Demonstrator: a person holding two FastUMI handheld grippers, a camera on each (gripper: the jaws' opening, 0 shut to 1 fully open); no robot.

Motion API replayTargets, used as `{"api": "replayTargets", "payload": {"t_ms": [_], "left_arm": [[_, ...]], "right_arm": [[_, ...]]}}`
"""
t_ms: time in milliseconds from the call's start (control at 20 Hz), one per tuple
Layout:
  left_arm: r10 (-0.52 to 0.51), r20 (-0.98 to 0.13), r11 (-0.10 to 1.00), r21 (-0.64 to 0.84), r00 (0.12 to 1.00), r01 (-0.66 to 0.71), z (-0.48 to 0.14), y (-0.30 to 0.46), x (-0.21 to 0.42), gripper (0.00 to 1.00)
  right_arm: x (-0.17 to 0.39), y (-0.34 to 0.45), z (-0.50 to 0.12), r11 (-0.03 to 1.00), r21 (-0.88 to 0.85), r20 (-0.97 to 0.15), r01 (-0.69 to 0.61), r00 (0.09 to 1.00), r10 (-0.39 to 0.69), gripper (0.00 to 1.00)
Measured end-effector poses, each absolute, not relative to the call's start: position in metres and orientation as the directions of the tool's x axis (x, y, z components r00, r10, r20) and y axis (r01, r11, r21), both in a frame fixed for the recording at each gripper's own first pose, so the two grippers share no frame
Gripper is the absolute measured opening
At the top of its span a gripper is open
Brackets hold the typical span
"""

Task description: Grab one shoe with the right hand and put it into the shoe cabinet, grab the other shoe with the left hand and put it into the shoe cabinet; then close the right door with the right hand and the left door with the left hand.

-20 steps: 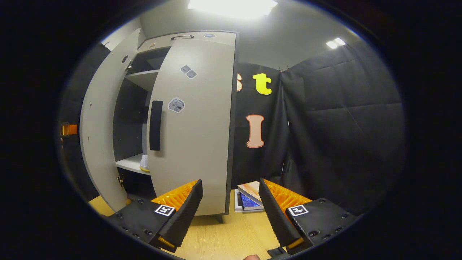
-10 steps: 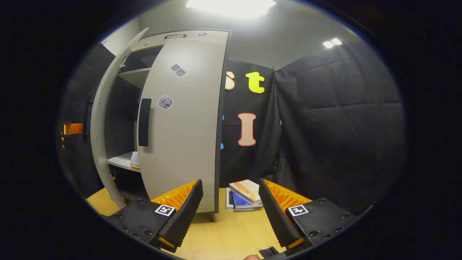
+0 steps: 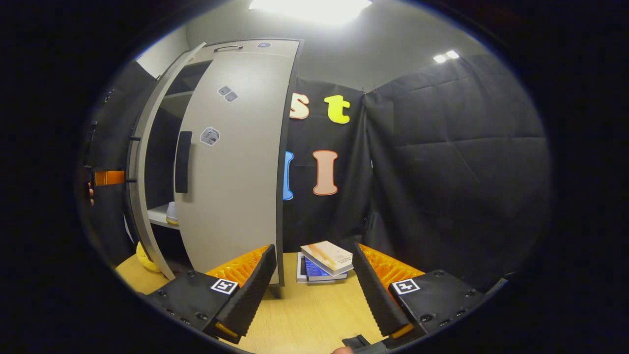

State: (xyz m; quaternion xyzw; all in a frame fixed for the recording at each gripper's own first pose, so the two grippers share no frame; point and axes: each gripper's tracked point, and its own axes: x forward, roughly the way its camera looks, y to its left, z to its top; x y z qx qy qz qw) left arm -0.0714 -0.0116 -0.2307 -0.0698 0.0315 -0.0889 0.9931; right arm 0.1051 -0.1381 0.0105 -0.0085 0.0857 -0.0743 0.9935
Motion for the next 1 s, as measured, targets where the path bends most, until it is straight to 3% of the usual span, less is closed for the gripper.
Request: {"api": "replayTargets", "payload": {"t_ms": [550,1000], "left_arm": [[-0.187,-0.036,0.977,-0.111,0.982,0.182,-0.223,-0.009,-0.085,0.79],[-0.137,-0.02,0.987,-0.081,0.99,0.135,-0.21,0.034,-0.154,0.79]], "right_arm": [[0.103,-0.119,0.028,0.994,-0.026,-0.136,0.109,0.984,-0.111,0.98],[0.085,-0.078,0.051,1.0,0.004,-0.08,0.019,0.997,-0.019,0.98]]}}
